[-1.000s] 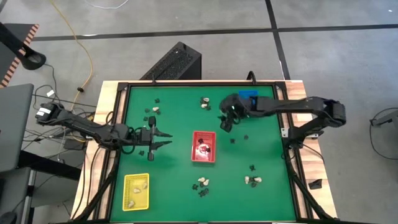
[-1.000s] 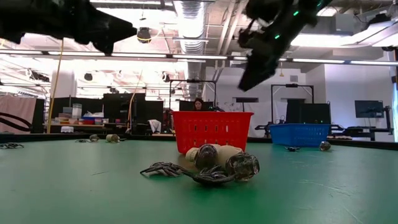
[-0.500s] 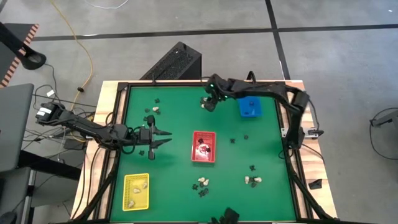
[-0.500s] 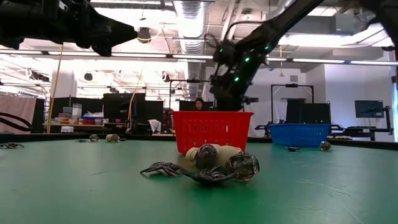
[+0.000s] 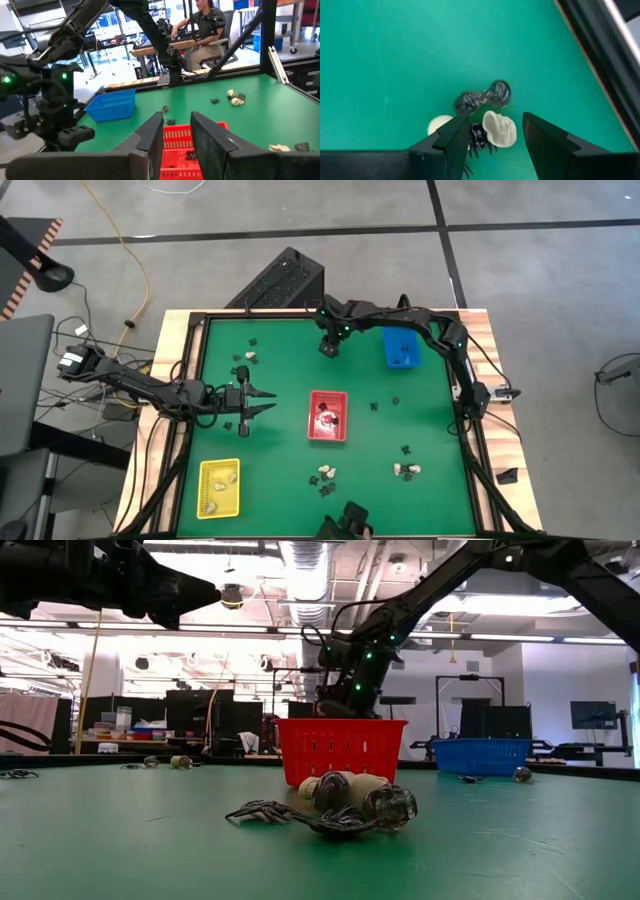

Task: Sort Halloween decoration
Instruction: Put the black spider toy into the red bin

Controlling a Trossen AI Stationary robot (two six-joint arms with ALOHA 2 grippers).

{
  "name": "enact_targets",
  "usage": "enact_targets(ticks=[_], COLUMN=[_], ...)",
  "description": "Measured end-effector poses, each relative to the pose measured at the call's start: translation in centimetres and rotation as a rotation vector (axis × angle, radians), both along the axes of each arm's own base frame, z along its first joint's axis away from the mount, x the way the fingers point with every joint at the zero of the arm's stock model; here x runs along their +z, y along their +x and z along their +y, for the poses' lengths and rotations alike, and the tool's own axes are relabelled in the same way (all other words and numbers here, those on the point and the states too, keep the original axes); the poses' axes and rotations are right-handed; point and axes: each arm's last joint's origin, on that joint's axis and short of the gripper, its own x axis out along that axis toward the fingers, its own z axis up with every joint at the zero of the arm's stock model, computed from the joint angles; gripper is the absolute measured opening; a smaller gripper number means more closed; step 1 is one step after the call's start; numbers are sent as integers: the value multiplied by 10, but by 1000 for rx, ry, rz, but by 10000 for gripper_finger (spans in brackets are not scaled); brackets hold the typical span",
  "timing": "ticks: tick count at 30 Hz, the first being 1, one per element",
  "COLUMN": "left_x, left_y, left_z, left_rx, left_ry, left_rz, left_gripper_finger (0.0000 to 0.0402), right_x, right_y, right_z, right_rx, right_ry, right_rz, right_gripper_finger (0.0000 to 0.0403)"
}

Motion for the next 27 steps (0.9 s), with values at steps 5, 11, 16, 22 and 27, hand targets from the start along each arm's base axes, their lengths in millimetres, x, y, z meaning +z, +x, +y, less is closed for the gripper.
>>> enact_targets(ticks=[5, 11, 16, 22, 27], left_x=[0, 0, 0, -1, -1], left_y=[0, 0, 0, 0, 0], left_z=[0, 0, 0, 0, 0], left_rx=[2, 2, 2, 3, 3], left_ry=[15, 19, 18, 19, 21], left_rz=[1, 1, 1, 9, 17], left_gripper_finger=[89, 89, 89, 89, 89], right_x=[2, -4, -8, 12, 13], right_y=[-2, -3, -4, -7, -13], right_z=[-2, -5, -3, 3, 15], right_rx=[4, 3, 33, 37, 65], right_ry=[-6, 1, 3, -10, 41], right_rz=[0, 19, 47, 23, 99], right_gripper_finger=[212, 212, 212, 212, 212])
